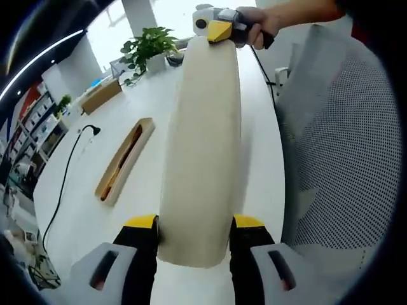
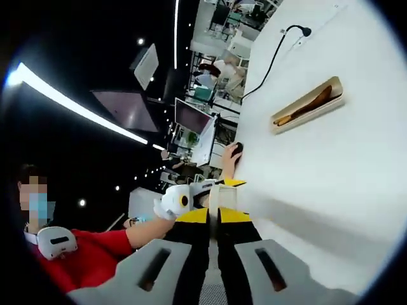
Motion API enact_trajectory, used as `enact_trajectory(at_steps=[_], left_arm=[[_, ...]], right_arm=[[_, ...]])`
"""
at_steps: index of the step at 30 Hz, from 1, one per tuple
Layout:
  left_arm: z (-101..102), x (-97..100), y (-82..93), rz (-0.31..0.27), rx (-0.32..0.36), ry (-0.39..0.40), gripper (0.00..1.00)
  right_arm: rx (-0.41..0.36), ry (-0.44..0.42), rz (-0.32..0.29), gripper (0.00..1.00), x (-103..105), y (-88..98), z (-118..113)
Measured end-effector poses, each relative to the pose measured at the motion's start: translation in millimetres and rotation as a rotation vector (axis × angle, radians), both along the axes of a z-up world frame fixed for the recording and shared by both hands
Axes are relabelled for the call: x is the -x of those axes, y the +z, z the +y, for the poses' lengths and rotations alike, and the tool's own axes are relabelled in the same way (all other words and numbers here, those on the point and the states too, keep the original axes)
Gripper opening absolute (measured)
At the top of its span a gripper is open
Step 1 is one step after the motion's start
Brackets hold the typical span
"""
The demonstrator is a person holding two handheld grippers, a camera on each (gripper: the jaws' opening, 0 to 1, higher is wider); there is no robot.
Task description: Arrange the utensils inside the cutlery case until each visible utensil rests in its matching compartment.
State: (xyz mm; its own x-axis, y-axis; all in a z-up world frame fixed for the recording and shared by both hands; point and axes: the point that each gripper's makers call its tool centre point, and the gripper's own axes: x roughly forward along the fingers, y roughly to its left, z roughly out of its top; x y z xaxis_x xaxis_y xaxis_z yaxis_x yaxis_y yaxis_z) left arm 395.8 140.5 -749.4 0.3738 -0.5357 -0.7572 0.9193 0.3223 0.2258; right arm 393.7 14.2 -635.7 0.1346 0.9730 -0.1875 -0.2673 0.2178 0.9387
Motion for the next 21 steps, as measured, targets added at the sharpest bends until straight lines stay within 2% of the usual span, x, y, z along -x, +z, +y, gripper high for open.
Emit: enact_trajectory(at_steps=[2,3,5,6,7,9,10,11,14,16,18,19,20,21], left_arm=[[2,1.4,1.7,0.013,0.003,-0.002,0.44],[4,1.6,1.7,0.027,0.003,-0.001,0.44],[10,-3.1,3.8,0.007,-0.036,-0.012,0.44],[11,-2.9,5.0,0.022,-0.041,-0.011,0.44],[12,-2.9,8.4,0.043,-0.039,-0.008,0.43],[14,-4.3,12.9,0.038,-0.041,-0.015,0.43],[15,-5.5,15.5,0.050,-0.043,-0.014,0.43],[16,-5.8,18.0,0.060,-0.046,-0.019,0.43],[20,-10.4,19.8,0.042,-0.075,-0.043,0.43],[21,-13.7,20.8,0.051,-0.080,-0.054,0.43],[20,-5.7,16.5,0.156,-0.056,-0.052,0.43],[23,-8.0,15.1,0.172,-0.062,-0.050,0.43],[26,-10.2,13.4,0.186,-0.094,-0.080,0.43],[27,-10.4,14.4,0.201,-0.102,-0.093,0.43]], right_arm=[[0.010,-0.005,0.002,0.00,-1,-2.0,1],[0.042,0.000,-0.018,0.00,-1,-6.7,2],[0.087,0.028,-0.063,0.01,1,-11.9,4],[0.129,0.011,-0.077,0.01,-1,-15.0,5],[0.146,0.012,-0.080,0.02,-2,-15.1,5],[0.155,0.004,-0.100,0.03,-7,-11.8,7],[0.192,-0.001,-0.121,0.04,-9,-14.3,6],[0.211,-0.002,-0.124,0.04,-9,-15.7,6],[0.248,0.017,-0.119,0.06,-4,-20.3,7],[0.262,0.009,-0.094,0.07,-6,-25.5,6],[0.263,0.015,-0.052,0.07,-5,-27.2,7],[0.246,0.025,0.002,0.06,-3,-25.6,10],[0.230,0.062,0.065,0.05,-3,-25.9,11],[0.225,0.080,0.103,0.05,-2,-24.7,12]])
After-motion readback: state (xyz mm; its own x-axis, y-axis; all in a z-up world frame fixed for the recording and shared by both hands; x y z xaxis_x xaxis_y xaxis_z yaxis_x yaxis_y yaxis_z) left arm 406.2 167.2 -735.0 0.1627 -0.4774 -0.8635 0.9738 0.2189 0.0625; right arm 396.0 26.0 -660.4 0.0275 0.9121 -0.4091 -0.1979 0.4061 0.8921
